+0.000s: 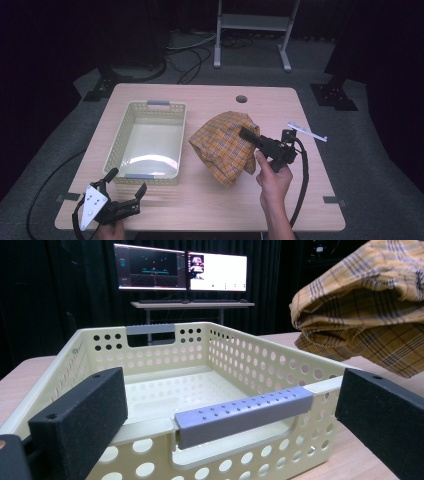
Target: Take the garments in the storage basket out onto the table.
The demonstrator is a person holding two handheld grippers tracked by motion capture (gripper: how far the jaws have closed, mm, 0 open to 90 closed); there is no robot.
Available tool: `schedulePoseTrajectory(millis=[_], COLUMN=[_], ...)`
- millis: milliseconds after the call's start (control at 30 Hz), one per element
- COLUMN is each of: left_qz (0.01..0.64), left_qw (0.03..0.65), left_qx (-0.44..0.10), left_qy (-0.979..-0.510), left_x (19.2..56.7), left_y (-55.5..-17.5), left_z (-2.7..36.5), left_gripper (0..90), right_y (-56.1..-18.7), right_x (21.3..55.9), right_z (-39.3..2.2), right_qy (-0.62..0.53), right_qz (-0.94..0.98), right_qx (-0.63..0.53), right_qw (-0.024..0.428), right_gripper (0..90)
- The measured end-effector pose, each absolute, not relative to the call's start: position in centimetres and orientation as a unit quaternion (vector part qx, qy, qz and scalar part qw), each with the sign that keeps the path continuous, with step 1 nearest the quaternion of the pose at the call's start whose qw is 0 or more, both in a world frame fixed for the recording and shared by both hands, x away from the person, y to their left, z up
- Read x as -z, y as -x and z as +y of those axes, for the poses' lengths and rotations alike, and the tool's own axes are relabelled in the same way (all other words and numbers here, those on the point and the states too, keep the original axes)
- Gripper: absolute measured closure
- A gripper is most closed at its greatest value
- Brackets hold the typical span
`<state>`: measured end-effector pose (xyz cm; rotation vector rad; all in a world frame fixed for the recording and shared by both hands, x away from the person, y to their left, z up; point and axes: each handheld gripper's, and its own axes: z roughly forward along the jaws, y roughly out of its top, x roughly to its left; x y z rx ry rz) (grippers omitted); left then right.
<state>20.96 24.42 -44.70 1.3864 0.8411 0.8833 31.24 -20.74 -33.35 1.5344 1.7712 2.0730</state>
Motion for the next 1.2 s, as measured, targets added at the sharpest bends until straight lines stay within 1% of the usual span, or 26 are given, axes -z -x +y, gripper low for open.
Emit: schedulePoseTrajectory(millis=[300,500,1200], left_qz=[0.363,0.363,0.363], left_qw=[0.603,0.603,0.603], left_qx=[-0.382,-0.382,-0.382], left_qy=[-0.599,-0.599,-0.599], left_x=[44.7,44.7,44.7], left_y=[-21.0,-21.0,-21.0], left_z=[24.4,24.4,24.4], left_gripper=[0.1,0.2,0.1], right_y=[-31.4,-31.4,-31.1], right_x=[34.8,35.0,36.5], right_z=[-21.3,-21.3,-19.9], right_qy=[-0.508,-0.508,-0.505], right_qz=[0.566,0.570,0.613], right_qx=[-0.649,-0.645,-0.606], right_qw=[0.009,0.017,0.045], right_gripper=[68.8,68.6,67.7])
